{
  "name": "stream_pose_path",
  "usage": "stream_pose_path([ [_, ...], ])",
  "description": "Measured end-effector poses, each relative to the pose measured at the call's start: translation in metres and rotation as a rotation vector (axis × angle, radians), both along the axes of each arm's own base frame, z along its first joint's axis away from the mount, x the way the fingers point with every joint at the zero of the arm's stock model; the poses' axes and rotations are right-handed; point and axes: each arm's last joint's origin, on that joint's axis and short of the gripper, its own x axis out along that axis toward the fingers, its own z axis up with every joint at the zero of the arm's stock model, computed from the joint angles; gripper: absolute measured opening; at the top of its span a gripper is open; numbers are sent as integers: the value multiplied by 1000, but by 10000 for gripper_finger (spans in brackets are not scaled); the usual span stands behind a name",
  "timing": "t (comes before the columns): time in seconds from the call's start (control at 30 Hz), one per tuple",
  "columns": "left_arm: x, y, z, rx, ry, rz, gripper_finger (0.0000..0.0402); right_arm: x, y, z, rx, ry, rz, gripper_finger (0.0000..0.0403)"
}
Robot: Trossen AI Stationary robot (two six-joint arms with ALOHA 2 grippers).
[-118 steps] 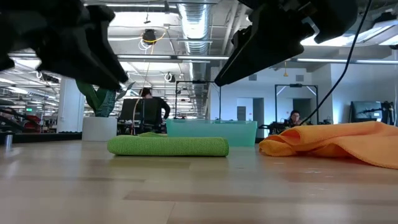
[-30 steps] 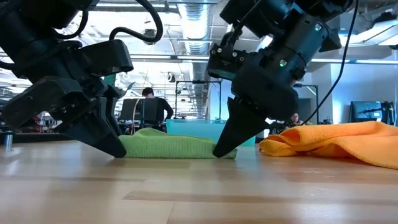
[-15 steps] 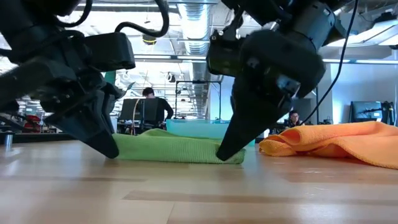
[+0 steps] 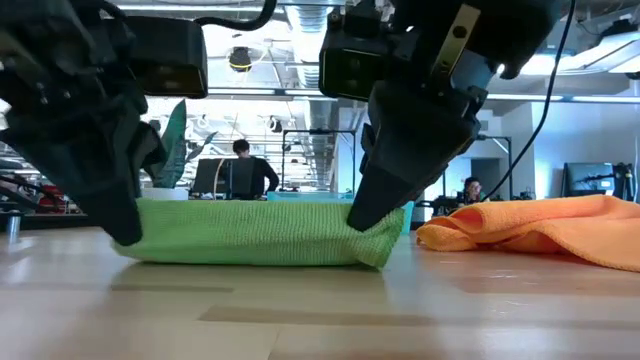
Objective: Roll towel into tight, uniform cylinder
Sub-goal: Roll the green microfiber towel
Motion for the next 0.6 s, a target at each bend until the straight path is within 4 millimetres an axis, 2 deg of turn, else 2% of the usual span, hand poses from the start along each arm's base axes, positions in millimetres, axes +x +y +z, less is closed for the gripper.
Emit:
stream_pose_path([
  [0.17, -1, -4, 1, -109, 39, 55, 15, 2, -4, 1, 62, 15, 27, 13],
  [0.3, -2, -5, 1, -170, 76, 64, 16, 8, -20, 2, 141, 63, -61, 15],
  [0.47, -2, -5, 0, -176, 87, 75, 16, 14, -42, 2, 176, 89, -165, 6],
  [0.6, -3, -4, 0, -157, 81, 68, 16, 18, -51, -4, 200, 114, -223, 12],
])
